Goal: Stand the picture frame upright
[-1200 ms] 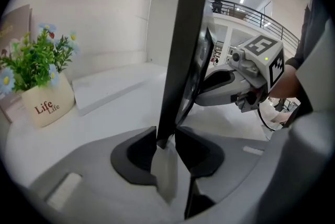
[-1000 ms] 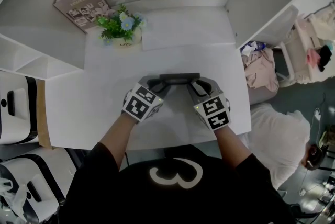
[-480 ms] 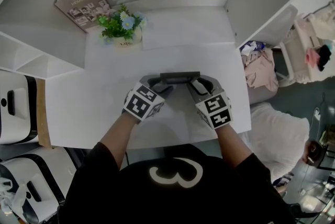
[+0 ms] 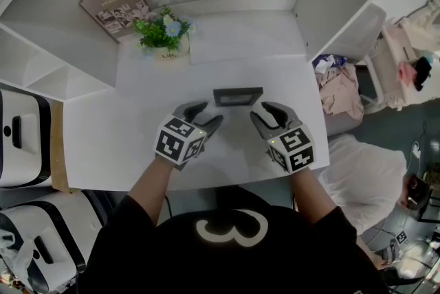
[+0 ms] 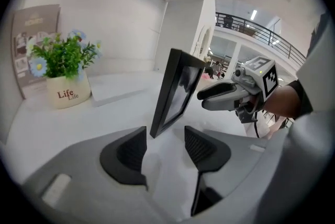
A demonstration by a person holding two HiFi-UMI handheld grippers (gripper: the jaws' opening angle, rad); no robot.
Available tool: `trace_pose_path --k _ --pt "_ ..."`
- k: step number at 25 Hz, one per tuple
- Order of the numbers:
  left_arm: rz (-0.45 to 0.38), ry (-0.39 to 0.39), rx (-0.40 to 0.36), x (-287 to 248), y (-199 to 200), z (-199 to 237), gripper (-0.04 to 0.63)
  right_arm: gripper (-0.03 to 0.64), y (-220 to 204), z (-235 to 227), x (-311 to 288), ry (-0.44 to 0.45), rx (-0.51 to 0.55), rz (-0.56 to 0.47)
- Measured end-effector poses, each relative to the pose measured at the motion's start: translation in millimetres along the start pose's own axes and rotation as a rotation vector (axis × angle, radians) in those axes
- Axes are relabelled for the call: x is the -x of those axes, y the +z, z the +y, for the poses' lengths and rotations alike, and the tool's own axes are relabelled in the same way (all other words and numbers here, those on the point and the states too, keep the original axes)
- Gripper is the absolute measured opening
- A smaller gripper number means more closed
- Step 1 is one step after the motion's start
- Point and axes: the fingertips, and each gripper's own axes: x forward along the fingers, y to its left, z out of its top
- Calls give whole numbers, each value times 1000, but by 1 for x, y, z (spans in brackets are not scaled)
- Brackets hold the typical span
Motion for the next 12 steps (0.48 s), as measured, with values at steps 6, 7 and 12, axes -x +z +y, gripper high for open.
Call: trace_pose_path --k 6,7,12 --pt "-77 -6 110 47 -1 -27 198 117 14 31 48 69 -95 -82" --pt "-97 -16 123 56 1 -35 181 102 17 40 57 86 -101 -97" --pt "-193 -62 156 102 12 -82 87 34 34 91 101 175 -132 -190"
